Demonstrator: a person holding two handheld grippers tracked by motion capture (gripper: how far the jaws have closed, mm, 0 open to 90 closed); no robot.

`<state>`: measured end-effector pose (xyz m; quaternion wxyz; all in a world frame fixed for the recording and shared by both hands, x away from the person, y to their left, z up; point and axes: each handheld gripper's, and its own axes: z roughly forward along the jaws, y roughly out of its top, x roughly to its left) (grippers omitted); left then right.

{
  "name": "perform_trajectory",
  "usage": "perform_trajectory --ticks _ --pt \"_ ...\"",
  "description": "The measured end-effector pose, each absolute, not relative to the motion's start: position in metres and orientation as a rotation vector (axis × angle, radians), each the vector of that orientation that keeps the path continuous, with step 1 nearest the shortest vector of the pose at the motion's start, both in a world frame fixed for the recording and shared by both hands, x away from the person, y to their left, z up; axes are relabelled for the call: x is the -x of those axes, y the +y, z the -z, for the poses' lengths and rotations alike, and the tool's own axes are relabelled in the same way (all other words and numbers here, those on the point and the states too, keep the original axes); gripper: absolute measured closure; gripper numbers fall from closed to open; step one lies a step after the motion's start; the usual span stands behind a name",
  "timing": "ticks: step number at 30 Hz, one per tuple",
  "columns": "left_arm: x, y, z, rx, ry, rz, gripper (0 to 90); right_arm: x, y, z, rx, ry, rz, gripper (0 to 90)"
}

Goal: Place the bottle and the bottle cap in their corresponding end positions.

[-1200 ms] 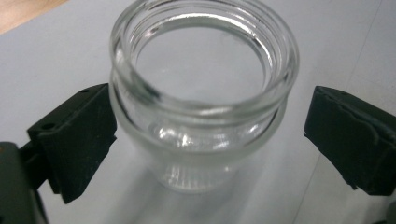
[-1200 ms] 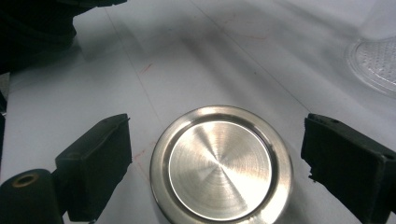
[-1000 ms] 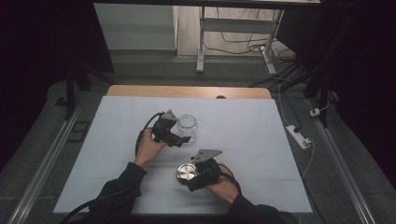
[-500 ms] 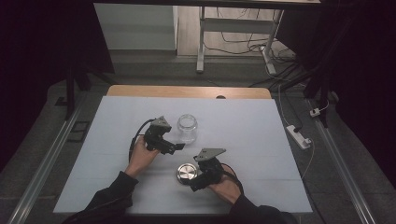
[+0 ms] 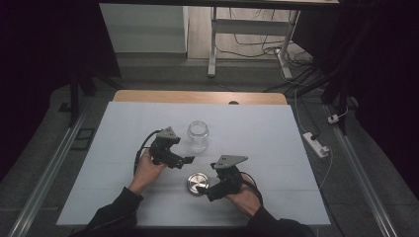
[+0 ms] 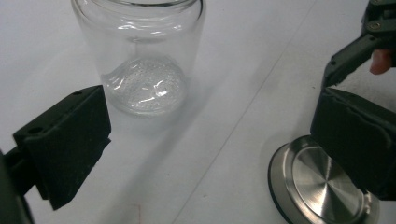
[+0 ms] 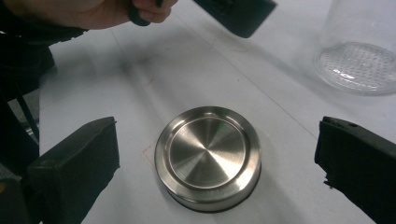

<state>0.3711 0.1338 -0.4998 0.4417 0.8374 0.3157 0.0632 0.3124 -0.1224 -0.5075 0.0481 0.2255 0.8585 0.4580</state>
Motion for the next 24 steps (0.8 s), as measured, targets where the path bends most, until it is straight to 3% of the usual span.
perform_trajectory --ticks 24 --pt "-0.325 0.152 0.49 -2.05 0.753 -0.116 0.0 -0.307 -0.135 0.496 -0.648 2.59 -1.35 0.0"
